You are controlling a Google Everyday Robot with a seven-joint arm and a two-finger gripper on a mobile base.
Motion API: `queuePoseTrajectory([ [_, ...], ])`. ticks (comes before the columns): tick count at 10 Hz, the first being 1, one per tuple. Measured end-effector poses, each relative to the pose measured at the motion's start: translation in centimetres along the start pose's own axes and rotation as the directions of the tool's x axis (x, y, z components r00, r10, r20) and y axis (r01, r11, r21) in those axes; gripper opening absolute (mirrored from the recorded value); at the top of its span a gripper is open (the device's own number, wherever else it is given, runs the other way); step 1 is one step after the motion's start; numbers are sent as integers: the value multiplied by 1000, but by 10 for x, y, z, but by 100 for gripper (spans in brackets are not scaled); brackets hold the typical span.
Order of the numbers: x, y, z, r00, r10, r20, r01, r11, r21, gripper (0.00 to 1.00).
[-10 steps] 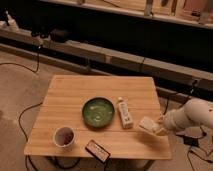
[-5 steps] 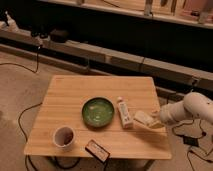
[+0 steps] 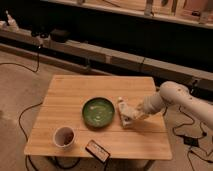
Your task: Place the white sponge in the ceramic bowl
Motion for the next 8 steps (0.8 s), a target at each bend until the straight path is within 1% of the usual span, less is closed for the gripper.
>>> queuePoseTrajectory([
  [2, -31, -14, 1, 999, -49, 8, 49, 998, 26, 1],
  [3, -44, -18, 1, 997, -70, 11, 70, 997, 31, 1],
  [4, -56, -19, 3, 996, -89, 14, 89, 996, 32, 1],
  [5, -68, -16, 10, 994, -106, 19, 106, 994, 21, 4],
  [6, -80, -9, 20, 993, -118, 30, 118, 993, 3, 12],
  [7, -94, -5, 27, 990, -132, 44, 132, 991, -6, 22],
  [8, -111, -4, 34, 986, -158, 56, 158, 987, -5, 32],
])
